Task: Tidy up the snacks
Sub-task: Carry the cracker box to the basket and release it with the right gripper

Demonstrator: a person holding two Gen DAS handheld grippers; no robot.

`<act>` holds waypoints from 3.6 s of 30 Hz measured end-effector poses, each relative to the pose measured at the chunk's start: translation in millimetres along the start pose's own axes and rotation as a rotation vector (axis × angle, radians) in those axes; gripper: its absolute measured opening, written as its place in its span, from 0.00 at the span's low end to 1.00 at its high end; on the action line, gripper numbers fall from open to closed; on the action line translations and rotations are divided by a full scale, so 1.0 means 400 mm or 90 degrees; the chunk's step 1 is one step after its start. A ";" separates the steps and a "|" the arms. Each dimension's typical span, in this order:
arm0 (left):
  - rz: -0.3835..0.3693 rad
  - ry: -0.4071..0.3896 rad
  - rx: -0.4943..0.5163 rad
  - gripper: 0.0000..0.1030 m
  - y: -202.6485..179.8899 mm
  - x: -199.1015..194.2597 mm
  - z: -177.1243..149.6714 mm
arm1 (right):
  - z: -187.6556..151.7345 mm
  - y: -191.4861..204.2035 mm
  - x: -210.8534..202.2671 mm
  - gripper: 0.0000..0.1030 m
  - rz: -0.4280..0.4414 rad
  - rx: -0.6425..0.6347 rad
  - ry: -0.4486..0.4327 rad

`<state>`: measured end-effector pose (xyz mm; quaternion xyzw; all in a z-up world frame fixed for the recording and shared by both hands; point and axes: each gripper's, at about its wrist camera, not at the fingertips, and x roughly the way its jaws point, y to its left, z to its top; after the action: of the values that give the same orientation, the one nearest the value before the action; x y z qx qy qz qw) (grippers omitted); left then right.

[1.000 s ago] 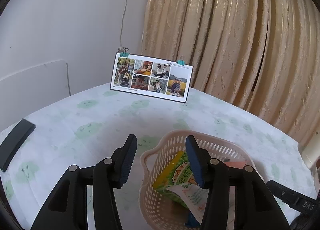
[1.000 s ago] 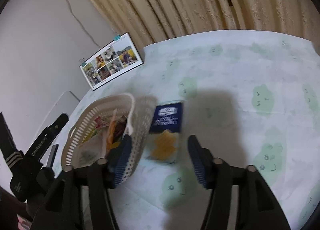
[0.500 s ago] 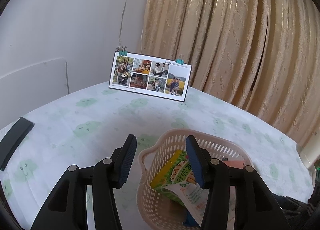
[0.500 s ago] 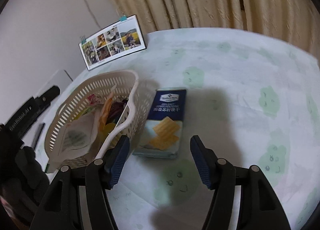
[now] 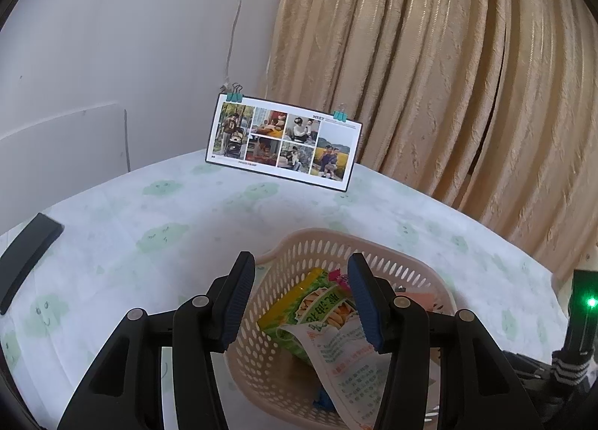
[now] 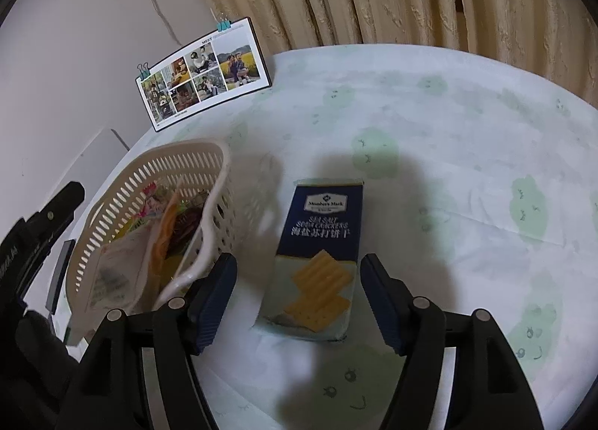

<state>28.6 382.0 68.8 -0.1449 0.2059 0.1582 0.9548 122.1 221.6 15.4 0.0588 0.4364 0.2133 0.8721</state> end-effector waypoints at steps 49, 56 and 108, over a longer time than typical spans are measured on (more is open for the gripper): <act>0.003 0.011 -0.033 0.52 0.033 0.008 0.005 | -0.026 -0.065 -0.025 0.49 -0.071 0.015 -0.002; 0.003 0.010 -0.033 0.52 0.036 0.010 0.006 | -0.014 -0.054 0.020 0.55 -0.097 -0.014 0.010; 0.057 -0.051 -0.148 0.52 0.127 -0.028 0.017 | 0.023 0.255 -0.049 0.56 0.100 -0.098 -0.064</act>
<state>2.9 427.9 68.7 -0.2389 0.1542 0.2291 0.9309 86.2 306.2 64.8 0.0363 0.3687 0.3109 0.8753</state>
